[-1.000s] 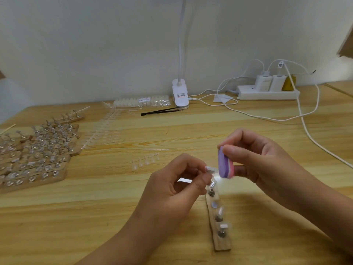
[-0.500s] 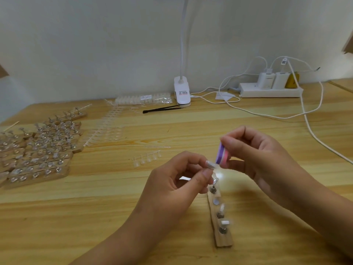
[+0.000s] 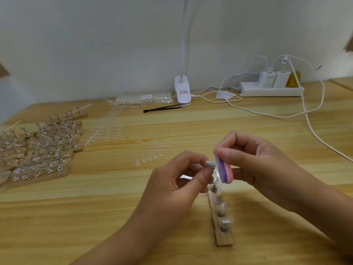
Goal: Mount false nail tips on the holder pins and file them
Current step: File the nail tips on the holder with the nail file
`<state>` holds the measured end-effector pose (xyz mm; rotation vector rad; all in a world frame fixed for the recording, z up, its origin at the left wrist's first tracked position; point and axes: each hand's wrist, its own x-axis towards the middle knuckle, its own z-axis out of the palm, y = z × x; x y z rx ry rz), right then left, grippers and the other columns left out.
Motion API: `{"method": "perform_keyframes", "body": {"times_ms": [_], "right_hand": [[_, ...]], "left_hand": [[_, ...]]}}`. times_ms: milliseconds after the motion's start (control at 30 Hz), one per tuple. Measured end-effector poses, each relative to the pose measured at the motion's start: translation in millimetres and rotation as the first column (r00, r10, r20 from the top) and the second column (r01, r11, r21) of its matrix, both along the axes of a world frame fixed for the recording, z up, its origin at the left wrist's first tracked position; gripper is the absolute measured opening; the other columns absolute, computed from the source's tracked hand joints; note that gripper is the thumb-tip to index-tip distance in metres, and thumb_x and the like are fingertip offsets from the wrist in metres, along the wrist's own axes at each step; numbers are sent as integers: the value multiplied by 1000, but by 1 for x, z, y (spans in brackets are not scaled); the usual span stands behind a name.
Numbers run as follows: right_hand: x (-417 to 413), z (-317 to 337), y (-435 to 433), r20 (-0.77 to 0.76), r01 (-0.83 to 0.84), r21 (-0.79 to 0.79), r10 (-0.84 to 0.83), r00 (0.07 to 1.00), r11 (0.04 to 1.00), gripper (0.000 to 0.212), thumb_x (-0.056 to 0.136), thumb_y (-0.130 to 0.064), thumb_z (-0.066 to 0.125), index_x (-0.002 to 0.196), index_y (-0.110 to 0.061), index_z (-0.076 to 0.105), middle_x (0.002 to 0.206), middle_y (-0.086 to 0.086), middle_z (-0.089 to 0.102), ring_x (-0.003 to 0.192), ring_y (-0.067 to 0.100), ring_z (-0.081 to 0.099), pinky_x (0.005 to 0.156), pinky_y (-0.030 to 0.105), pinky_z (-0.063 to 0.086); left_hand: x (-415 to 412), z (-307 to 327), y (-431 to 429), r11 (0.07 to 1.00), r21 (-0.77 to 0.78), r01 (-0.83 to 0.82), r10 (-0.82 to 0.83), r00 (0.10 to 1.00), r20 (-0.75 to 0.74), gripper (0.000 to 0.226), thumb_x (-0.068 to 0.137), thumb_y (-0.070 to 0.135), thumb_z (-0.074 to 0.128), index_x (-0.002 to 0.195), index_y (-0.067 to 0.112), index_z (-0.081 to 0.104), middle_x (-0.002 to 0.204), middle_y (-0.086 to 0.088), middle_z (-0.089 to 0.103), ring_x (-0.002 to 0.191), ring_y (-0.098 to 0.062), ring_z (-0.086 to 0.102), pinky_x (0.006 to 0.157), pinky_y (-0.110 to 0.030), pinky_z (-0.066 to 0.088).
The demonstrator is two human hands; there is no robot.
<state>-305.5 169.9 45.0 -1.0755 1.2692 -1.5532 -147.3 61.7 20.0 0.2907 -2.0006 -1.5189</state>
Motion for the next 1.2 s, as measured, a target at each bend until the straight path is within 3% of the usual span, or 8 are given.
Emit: {"method": "perform_keyframes", "body": {"times_ms": [133,300,467,600,767,900,1033,1200], "right_hand": [[-5,0,-3,109,202,-33,-197,974,979,11,70,-27,80,71,-23,70,67,-2,64,60,9,63,59,19,54],[-2,0,3,-1,-18,-2,18,1000,1000,15,76,-29,80,80,-20,69,75,-1,66,64,10,64,63,21,55],[-12,-1,0,113,225,7,-225,968,974,19,70,-33,82,74,-21,69,69,-1,64,62,11,63,61,20,54],[-6,-1,1,46,-6,-4,6,999,1000,25,72,-36,83,82,-18,70,75,-1,65,65,9,65,64,21,55],[-14,-1,-1,102,235,40,-238,966,971,23,69,-27,79,82,-14,65,70,-2,64,64,10,63,62,19,55],[-7,3,2,11,-29,39,29,1000,999,15,79,-22,79,85,-13,69,76,1,65,67,10,65,63,21,55],[-13,1,-2,67,239,58,-243,968,969,24,69,-27,74,86,-12,66,73,0,64,65,8,64,63,19,55],[-9,6,5,-60,-50,68,54,997,996,13,80,-25,78,85,-15,70,75,0,67,66,9,66,63,19,54]], "left_hand": [[-1,-1,4,1000,-6,21,-21,1000,5,6,86,27,70,88,33,71,81,6,69,79,-9,70,67,-17,54],[0,1,-1,999,32,-31,31,999,-13,1,84,30,69,85,29,70,76,6,71,74,-7,70,66,-16,54],[0,1,2,999,53,-8,8,1000,0,4,84,26,71,81,27,68,76,6,71,71,-5,68,65,-16,54],[0,1,-1,999,41,-15,15,1000,-9,6,86,28,71,81,29,67,75,7,71,71,-5,69,66,-16,54],[0,0,3,998,53,31,-31,1000,1,5,86,23,68,83,27,67,77,5,71,73,-7,70,67,-17,54],[0,0,0,999,42,17,-17,1000,2,6,86,23,67,84,28,67,77,5,71,72,-7,69,66,-16,53],[-1,-2,3,998,42,41,-42,999,19,10,87,22,67,83,32,67,78,6,71,76,-8,70,68,-19,54],[0,-2,0,1000,19,13,-14,1000,19,8,87,24,67,84,32,67,78,7,71,75,-7,70,67,-16,54]]}}
